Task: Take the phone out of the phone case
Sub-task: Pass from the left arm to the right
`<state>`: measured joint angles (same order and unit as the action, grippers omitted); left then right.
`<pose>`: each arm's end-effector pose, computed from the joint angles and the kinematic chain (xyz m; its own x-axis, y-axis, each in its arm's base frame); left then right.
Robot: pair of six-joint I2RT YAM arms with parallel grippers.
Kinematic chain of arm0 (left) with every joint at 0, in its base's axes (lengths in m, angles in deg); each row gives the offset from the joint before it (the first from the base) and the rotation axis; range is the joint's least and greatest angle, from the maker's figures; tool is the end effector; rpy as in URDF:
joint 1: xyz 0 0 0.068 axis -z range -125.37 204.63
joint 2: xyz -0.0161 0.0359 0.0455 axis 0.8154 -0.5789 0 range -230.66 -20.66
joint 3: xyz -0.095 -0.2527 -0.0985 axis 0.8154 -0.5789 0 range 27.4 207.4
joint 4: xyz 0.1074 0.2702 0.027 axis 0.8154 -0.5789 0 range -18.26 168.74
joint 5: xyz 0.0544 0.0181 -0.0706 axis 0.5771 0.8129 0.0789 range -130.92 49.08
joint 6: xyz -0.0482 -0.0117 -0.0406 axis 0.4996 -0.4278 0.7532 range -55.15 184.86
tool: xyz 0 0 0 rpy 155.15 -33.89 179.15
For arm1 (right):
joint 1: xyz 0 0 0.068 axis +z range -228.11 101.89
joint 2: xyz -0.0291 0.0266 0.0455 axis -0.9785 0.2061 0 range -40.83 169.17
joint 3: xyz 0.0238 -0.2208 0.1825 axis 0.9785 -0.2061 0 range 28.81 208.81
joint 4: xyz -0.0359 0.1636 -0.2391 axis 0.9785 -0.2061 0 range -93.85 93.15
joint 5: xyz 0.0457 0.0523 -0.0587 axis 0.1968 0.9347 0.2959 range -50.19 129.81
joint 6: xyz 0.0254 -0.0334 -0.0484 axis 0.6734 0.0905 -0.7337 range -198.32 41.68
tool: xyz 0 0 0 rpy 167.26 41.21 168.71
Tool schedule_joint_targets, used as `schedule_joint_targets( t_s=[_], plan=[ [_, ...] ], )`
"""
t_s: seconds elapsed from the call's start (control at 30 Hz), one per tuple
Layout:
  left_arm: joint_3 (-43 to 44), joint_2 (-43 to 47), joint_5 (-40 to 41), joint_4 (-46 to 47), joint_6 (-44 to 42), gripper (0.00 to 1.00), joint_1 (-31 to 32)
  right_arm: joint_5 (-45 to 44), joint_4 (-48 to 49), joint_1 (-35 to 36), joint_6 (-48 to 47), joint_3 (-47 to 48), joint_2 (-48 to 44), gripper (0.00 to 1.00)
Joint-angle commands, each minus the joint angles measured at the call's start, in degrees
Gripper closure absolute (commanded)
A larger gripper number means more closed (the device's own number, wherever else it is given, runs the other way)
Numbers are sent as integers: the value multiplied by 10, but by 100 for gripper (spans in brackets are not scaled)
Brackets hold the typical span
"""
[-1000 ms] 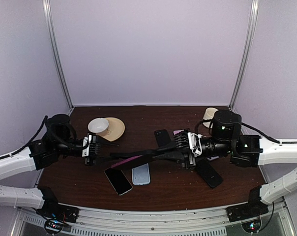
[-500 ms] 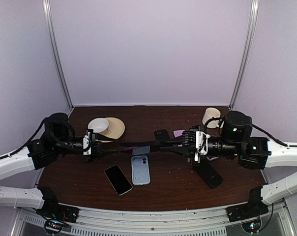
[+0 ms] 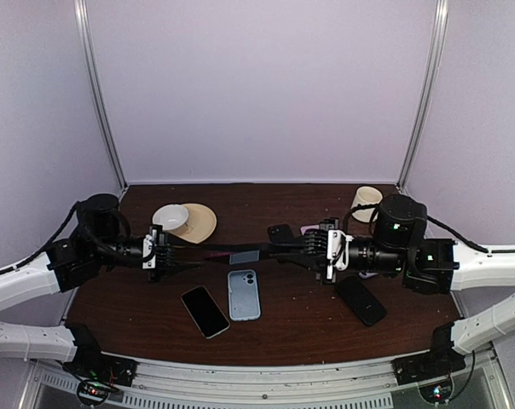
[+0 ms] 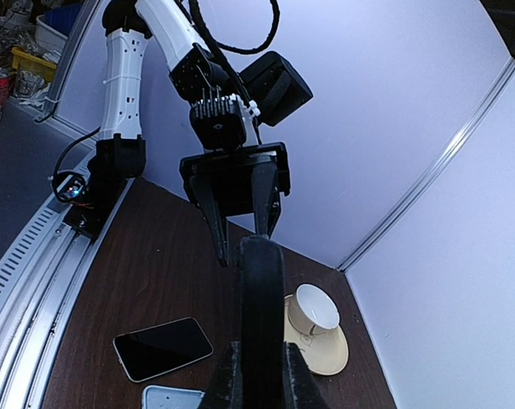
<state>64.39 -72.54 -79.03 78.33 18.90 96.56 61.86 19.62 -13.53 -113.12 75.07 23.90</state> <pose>0.1583 -0.1833 0.2898 0.5598 0.2574 -0.7877 0.8146 0.0036 0.5801 0.1131 0.2815 0.3307 0.5574 -0.0597 -0.8281 -0.8281 0.0306 -0.5597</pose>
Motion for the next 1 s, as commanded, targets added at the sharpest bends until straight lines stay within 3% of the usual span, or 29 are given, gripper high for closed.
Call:
schedule_joint_targets(
  t_s=[0.0,0.7,0.97],
  plan=[
    [16,-5,-29,15,1,68,1,-7,71,4,-11,23,3,100],
    [18,-11,-33,18,9,71,1,-33,82,25,-47,40,45,100],
    [8,-28,18,49,25,81,1,-21,117,38,-33,43,69,100]
  ],
)
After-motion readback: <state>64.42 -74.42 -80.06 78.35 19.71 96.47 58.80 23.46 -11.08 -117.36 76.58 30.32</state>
